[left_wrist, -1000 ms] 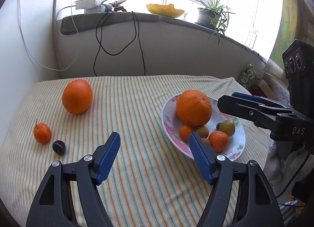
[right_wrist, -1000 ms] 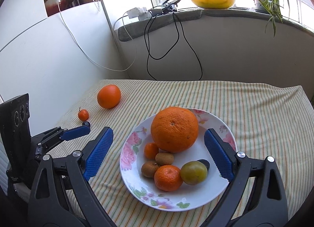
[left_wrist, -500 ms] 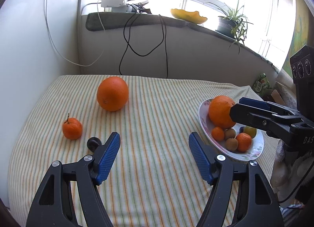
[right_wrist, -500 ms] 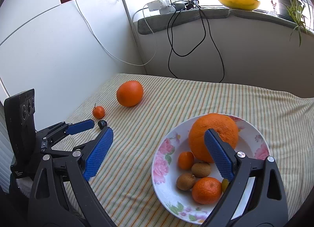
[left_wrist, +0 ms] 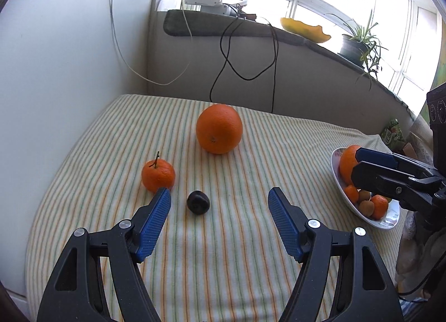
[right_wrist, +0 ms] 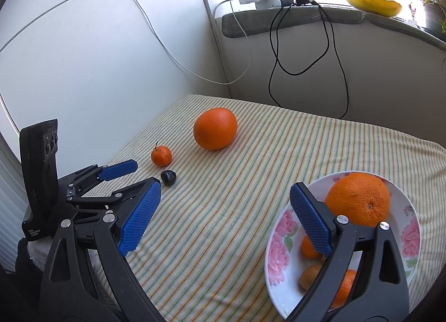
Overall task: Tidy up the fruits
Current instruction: 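Close the left tool on the stemmed tangerine while the right tool closes on the dark plum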
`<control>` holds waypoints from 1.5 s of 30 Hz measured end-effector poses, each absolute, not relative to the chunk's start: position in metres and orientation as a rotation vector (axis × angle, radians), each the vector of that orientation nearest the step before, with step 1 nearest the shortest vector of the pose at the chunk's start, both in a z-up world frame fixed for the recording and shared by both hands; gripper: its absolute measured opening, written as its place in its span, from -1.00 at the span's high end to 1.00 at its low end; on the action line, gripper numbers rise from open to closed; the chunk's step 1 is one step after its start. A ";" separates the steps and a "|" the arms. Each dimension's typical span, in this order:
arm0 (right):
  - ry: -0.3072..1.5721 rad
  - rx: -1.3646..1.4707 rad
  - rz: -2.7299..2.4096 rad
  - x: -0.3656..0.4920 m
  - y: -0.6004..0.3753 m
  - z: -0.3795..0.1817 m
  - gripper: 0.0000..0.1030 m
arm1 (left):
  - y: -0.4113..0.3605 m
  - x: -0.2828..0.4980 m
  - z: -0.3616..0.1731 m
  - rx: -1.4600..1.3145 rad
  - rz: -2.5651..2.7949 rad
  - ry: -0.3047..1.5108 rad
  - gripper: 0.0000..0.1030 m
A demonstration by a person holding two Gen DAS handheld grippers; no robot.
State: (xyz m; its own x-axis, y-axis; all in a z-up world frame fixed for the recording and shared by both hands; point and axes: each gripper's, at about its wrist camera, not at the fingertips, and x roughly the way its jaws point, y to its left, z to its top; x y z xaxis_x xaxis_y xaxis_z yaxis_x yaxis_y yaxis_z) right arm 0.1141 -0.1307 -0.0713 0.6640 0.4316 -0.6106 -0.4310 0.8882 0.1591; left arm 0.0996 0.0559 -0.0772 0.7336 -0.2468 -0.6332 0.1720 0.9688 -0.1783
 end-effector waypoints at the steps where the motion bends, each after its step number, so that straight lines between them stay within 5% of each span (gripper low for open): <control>1: 0.694 -0.001 0.490 0.115 -0.128 -0.072 -0.86 | 0.060 0.101 -0.078 -0.113 -0.223 0.713 -0.40; 13: 0.742 -0.041 0.530 0.129 -0.089 -0.091 -0.86 | 0.103 0.125 -0.089 -0.176 -0.164 0.737 -0.38; 19: 0.777 -0.063 0.562 0.136 -0.068 -0.100 -0.86 | 0.115 0.137 -0.094 -0.197 -0.174 0.763 -0.20; 33: 0.883 -0.138 0.640 0.157 -0.021 -0.130 -0.09 | 0.115 0.155 -0.106 -0.199 -0.231 0.814 0.05; 45: 0.918 -0.170 0.646 0.171 -0.003 -0.146 0.10 | 0.116 0.163 -0.113 -0.203 -0.248 0.839 0.15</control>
